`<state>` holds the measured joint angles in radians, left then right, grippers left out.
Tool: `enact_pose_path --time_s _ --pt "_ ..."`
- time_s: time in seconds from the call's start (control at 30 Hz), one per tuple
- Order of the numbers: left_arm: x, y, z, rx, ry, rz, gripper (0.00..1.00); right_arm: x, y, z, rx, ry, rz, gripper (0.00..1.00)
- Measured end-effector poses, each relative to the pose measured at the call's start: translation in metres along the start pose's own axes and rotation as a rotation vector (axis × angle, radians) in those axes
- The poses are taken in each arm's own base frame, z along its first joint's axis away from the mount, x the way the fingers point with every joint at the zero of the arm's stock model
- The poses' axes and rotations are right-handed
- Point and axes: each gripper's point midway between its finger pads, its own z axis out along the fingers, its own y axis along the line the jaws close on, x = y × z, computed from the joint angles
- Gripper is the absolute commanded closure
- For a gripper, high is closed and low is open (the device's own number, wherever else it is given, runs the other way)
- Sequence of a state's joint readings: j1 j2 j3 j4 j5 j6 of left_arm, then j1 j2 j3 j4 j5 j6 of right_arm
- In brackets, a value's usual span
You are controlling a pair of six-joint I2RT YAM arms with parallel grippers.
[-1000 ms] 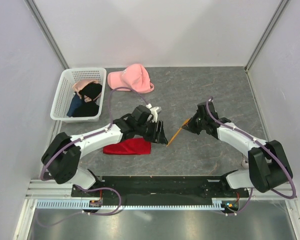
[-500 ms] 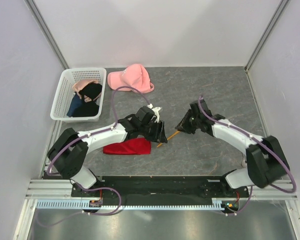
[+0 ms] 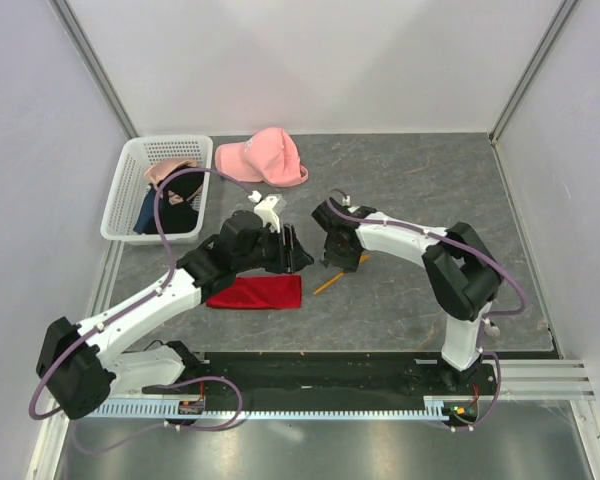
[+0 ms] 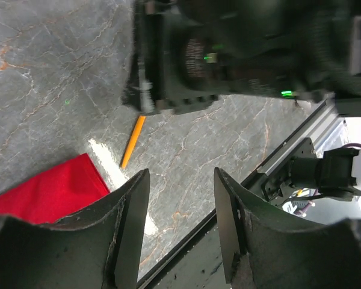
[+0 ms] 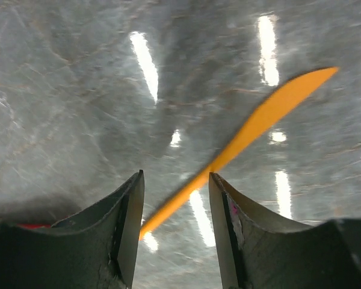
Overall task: Fold the napkin into a case and place the utensils inside
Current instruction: Pick up the knife from the center of the board.
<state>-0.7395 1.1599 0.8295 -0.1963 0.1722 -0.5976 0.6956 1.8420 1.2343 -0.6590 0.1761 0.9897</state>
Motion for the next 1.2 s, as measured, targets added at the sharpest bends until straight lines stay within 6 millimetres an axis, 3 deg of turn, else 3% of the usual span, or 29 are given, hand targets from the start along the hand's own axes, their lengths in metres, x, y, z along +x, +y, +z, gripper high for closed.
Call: enact_pose_path --time_s 0.1,0.37,0.63,0.9,1.2 --pt "0.0 0.002 -0.007 -0.002 -0.015 0.0 0.45 0.003 0.009 0.004 0.049 -0.015 0.029 0.49" --pt "0.018 0.017 -0.009 -0.041 0.034 -0.016 0.46 0.005 0.004 0.005 0.113 -0.036 0.142 0.53" --pt "0.016 0.013 -0.015 -0.022 0.027 -0.017 0.46 0.009 0.001 0.002 0.147 -0.085 0.117 0.52" --pt "0.017 0.012 -0.015 -0.016 0.032 -0.017 0.46 0.002 -0.003 -0.019 0.148 -0.139 0.123 0.5" --pt "0.019 0.009 -0.016 0.002 0.044 -0.018 0.46 0.014 -0.008 -0.012 0.167 -0.102 0.183 0.53"
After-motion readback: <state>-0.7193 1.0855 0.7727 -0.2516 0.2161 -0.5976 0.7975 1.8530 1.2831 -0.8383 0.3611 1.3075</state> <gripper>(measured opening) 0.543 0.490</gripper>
